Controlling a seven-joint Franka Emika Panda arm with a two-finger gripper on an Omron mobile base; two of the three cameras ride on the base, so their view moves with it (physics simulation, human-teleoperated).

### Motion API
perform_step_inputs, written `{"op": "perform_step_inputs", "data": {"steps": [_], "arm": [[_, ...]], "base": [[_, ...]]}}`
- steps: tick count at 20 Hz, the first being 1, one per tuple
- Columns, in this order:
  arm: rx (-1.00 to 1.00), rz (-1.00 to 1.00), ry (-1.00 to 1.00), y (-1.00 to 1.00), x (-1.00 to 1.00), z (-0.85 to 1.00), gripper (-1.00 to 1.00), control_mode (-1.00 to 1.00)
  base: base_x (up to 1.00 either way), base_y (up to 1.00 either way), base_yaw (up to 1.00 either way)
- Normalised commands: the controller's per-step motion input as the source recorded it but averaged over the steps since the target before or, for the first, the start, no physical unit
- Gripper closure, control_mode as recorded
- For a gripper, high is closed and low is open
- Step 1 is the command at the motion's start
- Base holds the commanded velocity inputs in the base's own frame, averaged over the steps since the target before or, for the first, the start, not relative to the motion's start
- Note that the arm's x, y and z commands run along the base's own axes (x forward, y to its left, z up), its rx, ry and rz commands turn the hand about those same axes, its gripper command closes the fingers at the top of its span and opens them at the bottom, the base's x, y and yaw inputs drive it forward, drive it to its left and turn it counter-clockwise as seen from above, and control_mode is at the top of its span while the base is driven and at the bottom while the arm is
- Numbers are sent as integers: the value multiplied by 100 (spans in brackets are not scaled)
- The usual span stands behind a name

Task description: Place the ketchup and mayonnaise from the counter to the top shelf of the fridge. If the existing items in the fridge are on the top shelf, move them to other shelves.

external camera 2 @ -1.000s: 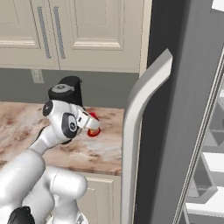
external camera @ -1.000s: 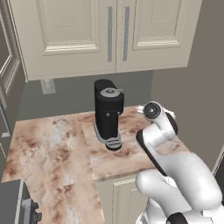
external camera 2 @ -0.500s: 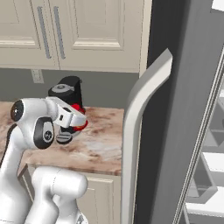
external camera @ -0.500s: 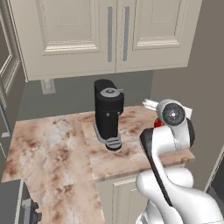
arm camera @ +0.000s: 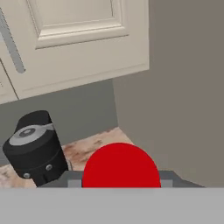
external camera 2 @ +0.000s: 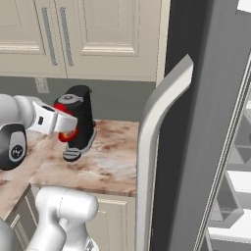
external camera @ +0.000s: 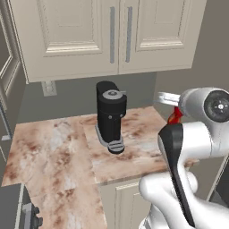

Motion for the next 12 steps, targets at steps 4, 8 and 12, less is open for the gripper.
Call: {"op": "perform_step_inputs", "data": {"steps": [4,8,12], "arm": [[0,0,0,0,-19,0,100,-100],[0,6,0,0,-67,0,100,-100],[0,4,0,0,-25,0,100,100]], "base": [[0,0,0],[0,0,0],[-75,0,15]]}}
